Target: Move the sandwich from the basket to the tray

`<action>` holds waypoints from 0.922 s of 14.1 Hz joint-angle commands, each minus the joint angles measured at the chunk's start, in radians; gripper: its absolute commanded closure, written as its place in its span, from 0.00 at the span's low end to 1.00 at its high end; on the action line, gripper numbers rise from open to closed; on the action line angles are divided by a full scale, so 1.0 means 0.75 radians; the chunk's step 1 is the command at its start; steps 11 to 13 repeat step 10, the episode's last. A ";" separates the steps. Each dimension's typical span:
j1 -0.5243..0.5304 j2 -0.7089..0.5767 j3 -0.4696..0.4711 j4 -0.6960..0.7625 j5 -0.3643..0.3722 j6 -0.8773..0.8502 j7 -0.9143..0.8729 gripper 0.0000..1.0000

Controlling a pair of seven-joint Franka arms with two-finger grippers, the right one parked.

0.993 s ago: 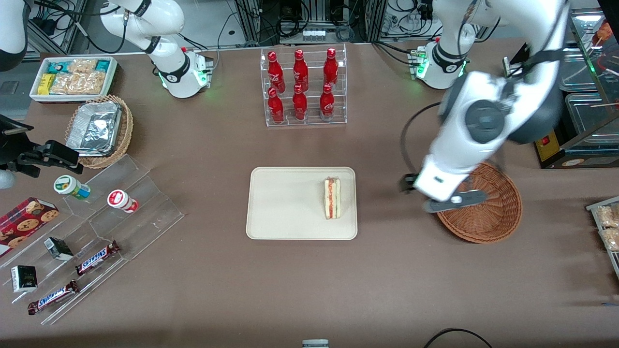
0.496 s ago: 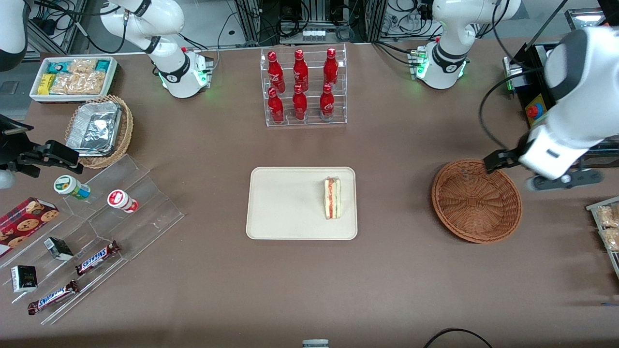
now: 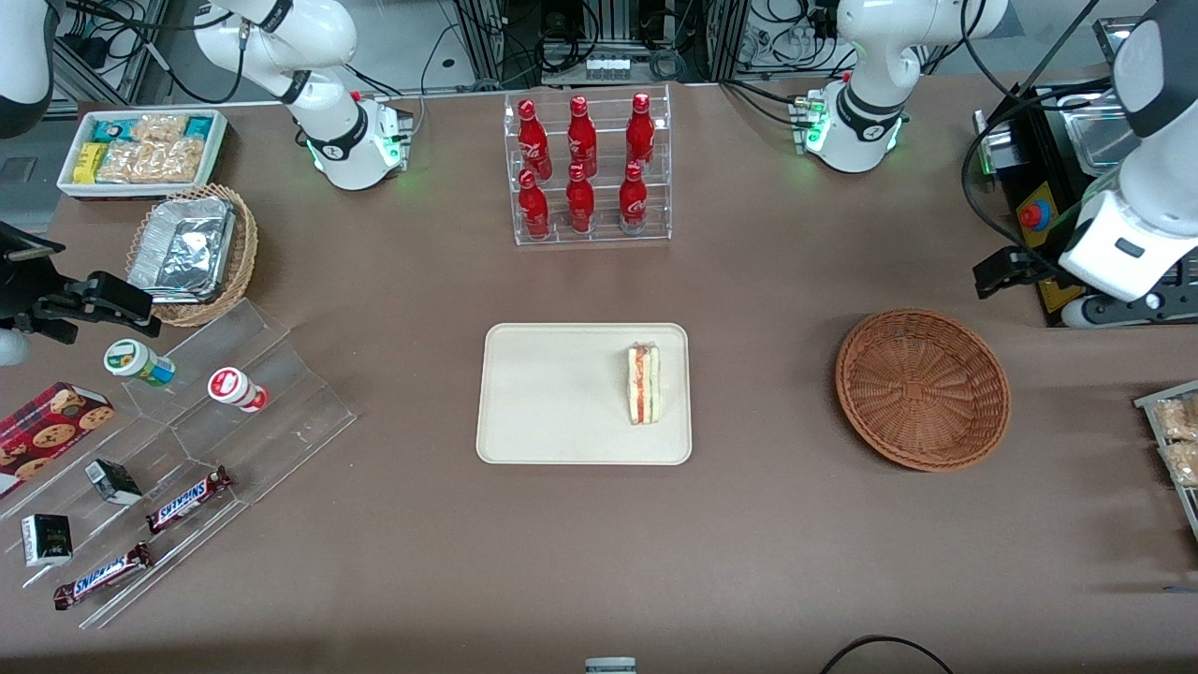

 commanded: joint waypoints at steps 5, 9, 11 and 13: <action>-0.054 -0.073 0.025 0.084 -0.018 -0.153 0.022 0.00; -0.050 -0.073 0.027 0.101 -0.071 -0.172 0.026 0.00; -0.050 -0.071 0.027 0.101 -0.069 -0.184 0.024 0.00; -0.050 -0.071 0.027 0.101 -0.069 -0.184 0.024 0.00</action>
